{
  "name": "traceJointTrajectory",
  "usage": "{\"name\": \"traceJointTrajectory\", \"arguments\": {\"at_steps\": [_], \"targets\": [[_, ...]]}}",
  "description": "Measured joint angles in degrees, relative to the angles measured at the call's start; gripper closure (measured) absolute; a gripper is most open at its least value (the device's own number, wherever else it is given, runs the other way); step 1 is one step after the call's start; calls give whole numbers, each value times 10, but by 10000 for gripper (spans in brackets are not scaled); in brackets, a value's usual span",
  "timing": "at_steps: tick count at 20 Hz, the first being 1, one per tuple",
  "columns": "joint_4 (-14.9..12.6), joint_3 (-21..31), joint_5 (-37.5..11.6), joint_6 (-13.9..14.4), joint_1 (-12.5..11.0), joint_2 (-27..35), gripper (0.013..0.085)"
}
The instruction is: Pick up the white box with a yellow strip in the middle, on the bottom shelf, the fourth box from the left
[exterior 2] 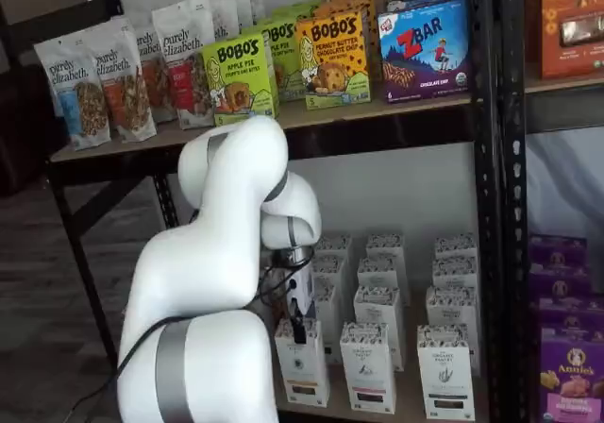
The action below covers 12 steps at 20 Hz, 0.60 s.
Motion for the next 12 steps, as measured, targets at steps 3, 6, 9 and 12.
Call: {"name": "traceJointTrajectory", "arguments": {"at_steps": [3, 6, 9, 12], "targets": [[-2, -3, -4, 3, 2, 6, 130], [-8, -4, -9, 9, 3, 11, 130], [-12, -5, -19, 14, 5, 17, 130], [-12, -6, -30, 15, 6, 23, 130]]}}
